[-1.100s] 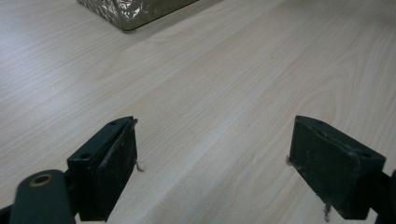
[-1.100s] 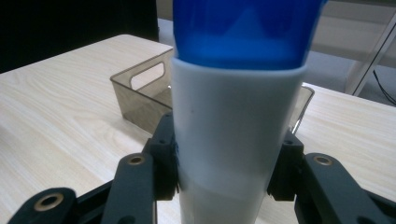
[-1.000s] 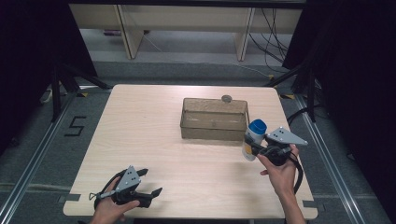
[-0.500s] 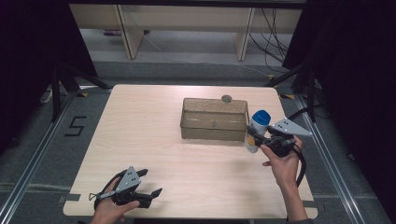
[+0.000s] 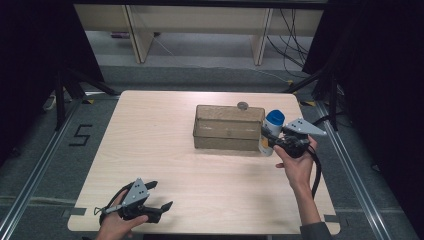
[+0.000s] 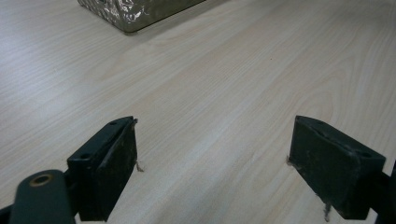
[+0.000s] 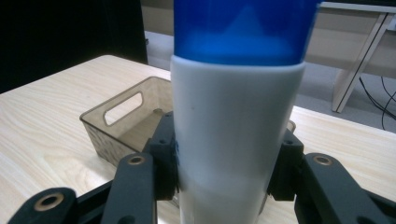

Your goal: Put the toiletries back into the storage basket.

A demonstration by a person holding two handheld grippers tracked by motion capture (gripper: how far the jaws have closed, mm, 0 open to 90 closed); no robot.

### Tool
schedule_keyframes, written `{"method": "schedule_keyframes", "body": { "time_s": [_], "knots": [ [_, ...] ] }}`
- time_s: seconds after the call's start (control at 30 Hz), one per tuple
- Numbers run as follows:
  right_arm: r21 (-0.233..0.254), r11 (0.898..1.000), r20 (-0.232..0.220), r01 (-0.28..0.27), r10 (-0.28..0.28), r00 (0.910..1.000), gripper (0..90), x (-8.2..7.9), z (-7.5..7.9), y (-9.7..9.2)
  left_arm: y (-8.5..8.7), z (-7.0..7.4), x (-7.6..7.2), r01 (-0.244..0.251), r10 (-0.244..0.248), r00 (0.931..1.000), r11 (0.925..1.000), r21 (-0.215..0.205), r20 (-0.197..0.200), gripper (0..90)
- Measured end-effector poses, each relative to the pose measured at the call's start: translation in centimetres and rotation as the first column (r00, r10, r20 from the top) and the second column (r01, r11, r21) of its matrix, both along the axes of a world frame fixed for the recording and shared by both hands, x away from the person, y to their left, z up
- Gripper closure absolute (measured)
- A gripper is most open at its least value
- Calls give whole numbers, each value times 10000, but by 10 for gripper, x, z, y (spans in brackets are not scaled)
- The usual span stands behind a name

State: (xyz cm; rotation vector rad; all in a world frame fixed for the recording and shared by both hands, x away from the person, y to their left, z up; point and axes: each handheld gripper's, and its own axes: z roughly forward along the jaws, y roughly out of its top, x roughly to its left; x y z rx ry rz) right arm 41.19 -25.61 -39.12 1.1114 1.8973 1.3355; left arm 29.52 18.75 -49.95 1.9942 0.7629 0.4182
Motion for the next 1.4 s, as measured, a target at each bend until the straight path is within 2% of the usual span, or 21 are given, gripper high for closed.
{"method": "schedule_keyframes", "body": {
  "time_s": [0.03, 0.07, 0.13, 0.17, 0.2, 0.23, 0.3, 0.4, 0.47, 0.7, 0.73, 0.83, 0.93, 1.0, 1.03, 1.1, 1.2, 1.27, 1.37, 1.4],
  "knots": [
    [-86, 10000, 217, 18, -16, 9998, 561, 2, 0, 0, 0, 0, 0, 0, 0, 10000, 10000, 0, 0, 147],
    [91, 9999, 70, 51, -52, 10000, 561, 2, 1, 2, 0, 0, 0, 81, -81, 10000, 10000, -26, -40, 147],
    [51, 10000, 102, 4, -5, 9999, 561, 4, 3, 2, 0, 0, 0, 70, -70, 10000, 10000, -24, -42, 147],
    [-10, 10000, 349, -4, 4, 9994, 561, 7, 4, 1, 0, -1, 0, 24, -25, 10000, 10000, -52, -16, 147],
    [-10, 10000, 349, -4, 4, 9994, 561, 7, 4, 1, 0, -1, 0, 24, -25, 10000, 10000, -52, -16, 147],
    [269, 9996, 222, 64, -70, 9997, 561, 8, 5, 2, 0, -1, 0, -18, 18, 10000, 10000, -42, 7, 147],
    [95, 9999, 316, 101, -104, 9994, 560, 12, 8, 0, 0, -1, 0, 7, -7, 10000, 10000, -29, -3, 147],
    [234, 9995, 245, 234, -240, 9994, 561, 14, 10, 1, 0, 0, 0, 13, -13, 10000, 10000, -21, 5, 147],
    [-31, 9997, 387, 259, -257, 9989, 561, 22, 15, 0, 0, -1, 0, 16, -16, 10000, 10000, -34, -10, 147],
    [293, 9984, 225, 481, -487, 9986, 561, 36, 23, -1, 0, -1, 0, 12, -13, 10000, 10000, -40, -20, 147],
    [251, 9989, 369, 401, -410, 9985, 561, 39, 23, -2, -1, -1, 0, 14, -14, 10000, 10000, -54, -31, 147],
    [383, 9985, 305, 391, -403, 9987, 561, 43, 24, -1, -1, -1, 0, 7, -7, 10000, 10000, 12, -46, 147],
    [104, 9987, 402, 494, -498, 9979, 561, 48, 23, 0, -1, -1, 0, 39, -39, 10000, 10000, -46, -25, 147],
    [142, 9985, 235, 527, -530, 9983, 561, 54, 20, 2, 0, -1, 0, 33, -33, 10000, 10000, -48, -21, 147],
    [310, 9972, 96, 686, -689, 9976, 561, 53, 19, 4, 0, -1, 0, 36, -36, 10000, 10000, -50, -16, 147],
    [127, 9983, 308, 576, -580, 9978, 561, 58, 16, 4, 0, -1, 0, 31, -31, 10000, 10000, -54, -17, 147],
    [238, 9976, 190, 654, -659, 9976, 561, 61, 14, 6, 0, -1, 0, 34, -34, 10000, 10000, -56, -14, 147],
    [174, 9973, 299, 716, -721, 9969, 561, 63, 12, 6, 0, -1, 0, 64, -65, 10000, 10000, -55, -33, 147],
    [224, 9974, 112, 685, -688, 9976, 561, 66, 10, 7, 0, 0, 0, 98, -98, 9999, 9999, 21, -34, 147],
    [80, 9973, 185, 733, -734, 9971, 561, 67, 9, 6, 0, -1, 0, 59, -59, 10000, 10000, -79, -11, 147]
  ]
}}
